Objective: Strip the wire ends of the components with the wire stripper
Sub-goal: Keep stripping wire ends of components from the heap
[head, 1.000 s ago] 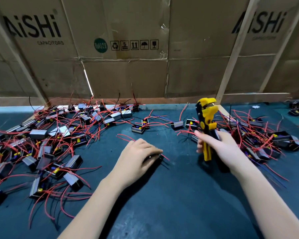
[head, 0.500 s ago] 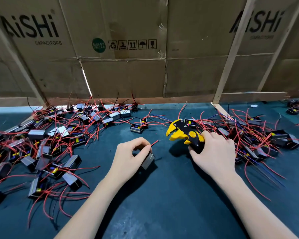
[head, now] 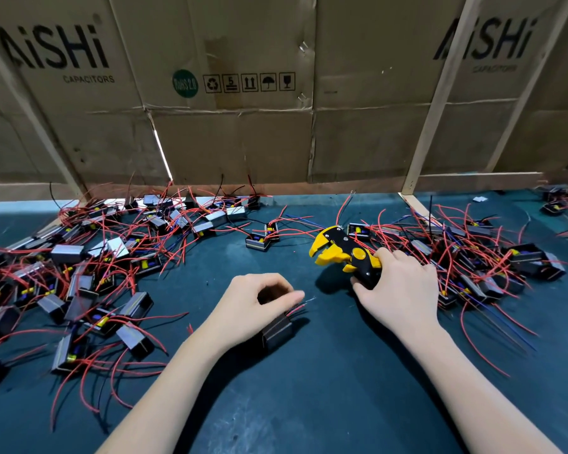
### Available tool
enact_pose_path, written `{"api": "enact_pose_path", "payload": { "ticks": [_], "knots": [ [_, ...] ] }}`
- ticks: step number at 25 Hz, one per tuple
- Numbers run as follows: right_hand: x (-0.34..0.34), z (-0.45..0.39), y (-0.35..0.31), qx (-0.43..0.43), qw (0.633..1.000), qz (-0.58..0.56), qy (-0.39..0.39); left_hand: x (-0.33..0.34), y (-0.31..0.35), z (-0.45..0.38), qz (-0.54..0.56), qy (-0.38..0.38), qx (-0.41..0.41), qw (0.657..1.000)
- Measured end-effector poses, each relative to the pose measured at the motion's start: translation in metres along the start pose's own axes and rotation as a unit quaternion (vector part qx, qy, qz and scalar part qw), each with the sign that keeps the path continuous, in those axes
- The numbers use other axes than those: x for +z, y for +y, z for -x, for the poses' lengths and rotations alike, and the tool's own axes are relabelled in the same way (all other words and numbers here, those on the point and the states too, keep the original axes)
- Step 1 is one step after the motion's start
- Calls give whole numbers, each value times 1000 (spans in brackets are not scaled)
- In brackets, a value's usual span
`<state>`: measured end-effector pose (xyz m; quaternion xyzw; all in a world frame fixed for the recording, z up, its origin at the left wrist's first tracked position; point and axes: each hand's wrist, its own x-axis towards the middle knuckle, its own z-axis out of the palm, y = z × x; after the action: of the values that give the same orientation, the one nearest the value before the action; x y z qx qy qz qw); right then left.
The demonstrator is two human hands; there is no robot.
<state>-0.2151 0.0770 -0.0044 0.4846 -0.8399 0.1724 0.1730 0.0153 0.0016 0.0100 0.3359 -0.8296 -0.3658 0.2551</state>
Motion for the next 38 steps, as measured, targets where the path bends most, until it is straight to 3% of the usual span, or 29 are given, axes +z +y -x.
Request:
{"api": "enact_pose_path", "payload": {
  "ticks": [6,10,13,18,23,32,38],
  "knots": [
    [0,0,0,-2,1000,1,-4,-2,5,1,-49,-34,12,998],
    [0,-1,0,1,1000,-4,-3,-1,4,0,-42,51,73,995],
    [0,0,-2,-4,1000,-28,10,2,1,-1,-18,97,65,993],
    [-1,4,-9,-47,997,-43,47,9,-3,-1,41,-14,8,999],
    [-1,5,-9,-56,997,-12,41,4,-9,-6,110,36,-21,993],
    [3,8,-13,-104,994,-5,43,6,-9,-6,92,16,-39,995],
    [0,9,-17,-108,991,-4,76,10,-3,-5,52,43,-51,996]
  ]
}}
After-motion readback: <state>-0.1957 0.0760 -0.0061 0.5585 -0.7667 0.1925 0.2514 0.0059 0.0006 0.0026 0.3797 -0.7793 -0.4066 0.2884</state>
